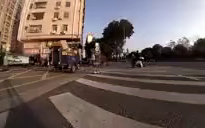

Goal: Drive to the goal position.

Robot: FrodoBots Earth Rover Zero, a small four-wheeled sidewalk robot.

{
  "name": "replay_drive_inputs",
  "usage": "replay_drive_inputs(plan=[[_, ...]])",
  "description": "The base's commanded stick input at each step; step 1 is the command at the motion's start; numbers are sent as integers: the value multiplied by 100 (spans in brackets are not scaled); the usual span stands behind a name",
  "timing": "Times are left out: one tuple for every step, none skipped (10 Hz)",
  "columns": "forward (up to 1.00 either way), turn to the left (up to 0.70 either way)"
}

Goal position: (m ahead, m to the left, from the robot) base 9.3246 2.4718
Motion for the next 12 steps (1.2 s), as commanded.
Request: replay_drive_inputs(plan=[[45, 0], [45, 0], [45, 0], [45, 0], [45, 0], [45, 0], [45, 0], [45, 0], [45, 0], [45, 0], [45, 0], [45, 0]])
